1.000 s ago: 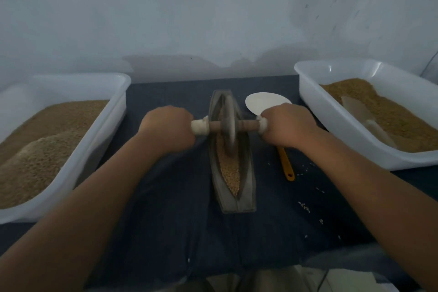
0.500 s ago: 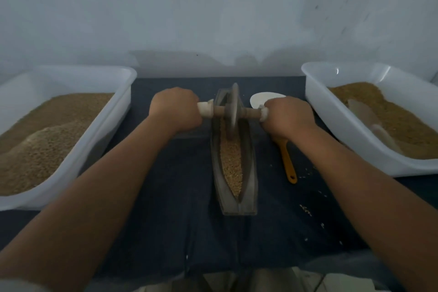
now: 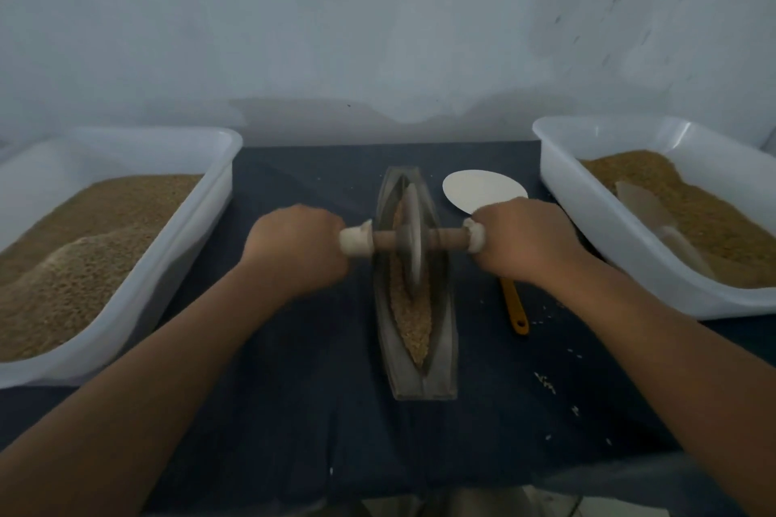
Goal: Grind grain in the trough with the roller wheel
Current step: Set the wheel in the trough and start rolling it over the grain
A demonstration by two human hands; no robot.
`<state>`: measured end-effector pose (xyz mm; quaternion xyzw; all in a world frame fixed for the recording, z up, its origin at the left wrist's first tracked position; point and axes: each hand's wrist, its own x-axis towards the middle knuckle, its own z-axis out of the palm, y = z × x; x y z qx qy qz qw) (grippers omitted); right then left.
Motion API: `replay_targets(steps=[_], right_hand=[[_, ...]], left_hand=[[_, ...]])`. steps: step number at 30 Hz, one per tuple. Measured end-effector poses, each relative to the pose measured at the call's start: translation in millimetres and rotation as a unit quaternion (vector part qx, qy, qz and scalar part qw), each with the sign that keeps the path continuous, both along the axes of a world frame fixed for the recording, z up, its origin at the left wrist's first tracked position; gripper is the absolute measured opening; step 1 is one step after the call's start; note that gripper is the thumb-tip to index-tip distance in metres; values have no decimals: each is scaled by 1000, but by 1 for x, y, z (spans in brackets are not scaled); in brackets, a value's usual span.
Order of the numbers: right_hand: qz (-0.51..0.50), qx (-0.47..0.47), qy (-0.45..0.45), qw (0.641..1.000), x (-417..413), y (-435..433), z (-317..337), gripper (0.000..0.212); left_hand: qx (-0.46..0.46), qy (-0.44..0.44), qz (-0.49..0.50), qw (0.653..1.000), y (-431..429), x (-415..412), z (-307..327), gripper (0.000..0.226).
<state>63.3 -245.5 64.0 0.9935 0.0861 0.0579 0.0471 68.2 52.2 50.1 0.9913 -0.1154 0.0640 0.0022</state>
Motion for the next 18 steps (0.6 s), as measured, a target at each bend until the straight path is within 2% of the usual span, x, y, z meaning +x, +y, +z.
replay_targets(steps=[3,6,9,14,16,18], right_hand=[[-35,18,-74,996,36,3,-6,31],[-39,11,-13,999,48,2,0,25],[-21,12,32,999,21,-5,-4,27],[71,18,-17,997,-43,-21,-5,31],[62,26,10,998,-32,-16,-3,30],[17,21,16,1000,-5,-6,-4,27]], left_hand=[[11,-7,23,1000,-15,44,18,23],[16,24,4,1000,-19,51,30,24],[25,53,-40,997,-10,22,26,21],[24,131,-97,986,22,-25,10,18],[22,119,-87,989,18,-16,9,20],[25,60,-48,997,5,7,9,21]])
